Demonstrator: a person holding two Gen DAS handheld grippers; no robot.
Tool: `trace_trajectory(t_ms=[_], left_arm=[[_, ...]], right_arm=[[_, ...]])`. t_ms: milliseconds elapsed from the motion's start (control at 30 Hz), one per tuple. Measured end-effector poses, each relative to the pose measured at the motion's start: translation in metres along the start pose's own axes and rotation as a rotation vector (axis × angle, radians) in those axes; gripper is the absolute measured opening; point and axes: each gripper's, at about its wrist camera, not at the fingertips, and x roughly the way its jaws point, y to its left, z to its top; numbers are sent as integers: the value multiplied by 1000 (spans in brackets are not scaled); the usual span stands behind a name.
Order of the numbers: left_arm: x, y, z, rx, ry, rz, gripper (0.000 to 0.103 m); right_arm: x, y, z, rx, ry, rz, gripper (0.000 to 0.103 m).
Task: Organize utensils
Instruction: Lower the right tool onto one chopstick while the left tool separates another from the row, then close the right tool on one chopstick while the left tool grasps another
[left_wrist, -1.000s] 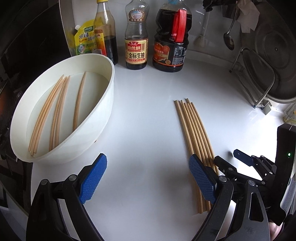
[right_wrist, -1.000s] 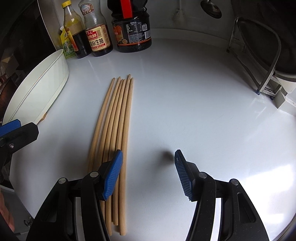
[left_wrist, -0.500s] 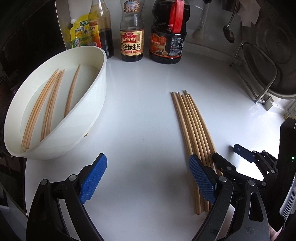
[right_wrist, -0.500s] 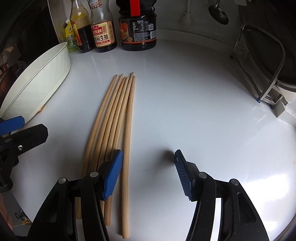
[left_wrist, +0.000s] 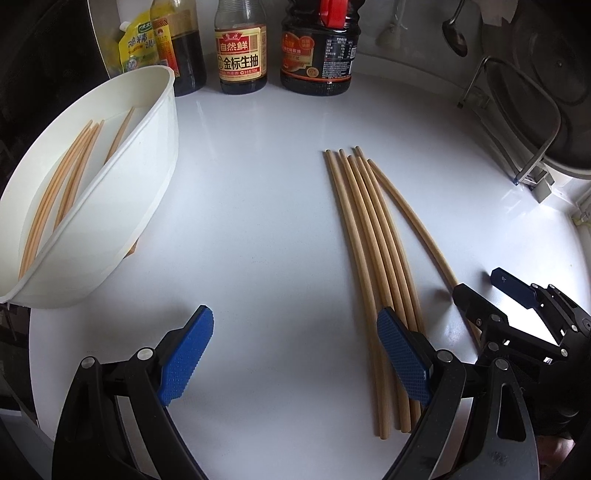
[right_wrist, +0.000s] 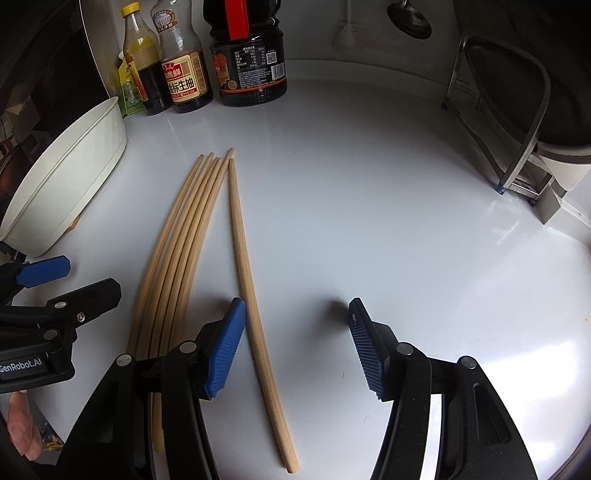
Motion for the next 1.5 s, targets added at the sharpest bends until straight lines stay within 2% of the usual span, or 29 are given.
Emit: trace_trajectory(t_ms=[333, 733, 1267, 1367, 1433, 1500], left_arm=[[12, -7, 2, -6, 12, 9, 89], [23, -7, 1, 2, 18, 48, 89], [30, -4, 17, -24, -7, 66, 89], [28, -10, 17, 5, -29, 80, 83], [26, -13, 16, 19, -38, 71, 70], [25, -16, 17, 29, -40, 59, 62]], right_arm=[[-5, -9, -4, 3, -20, 28, 56], [-3, -11, -1, 5, -22, 6, 56], [4, 6, 6, -105, -27, 9, 55], [4, 9, 5, -122, -31, 10, 54], [4, 11, 5, -130, -31, 15, 51], [4, 13, 6, -141, -31, 22, 43]])
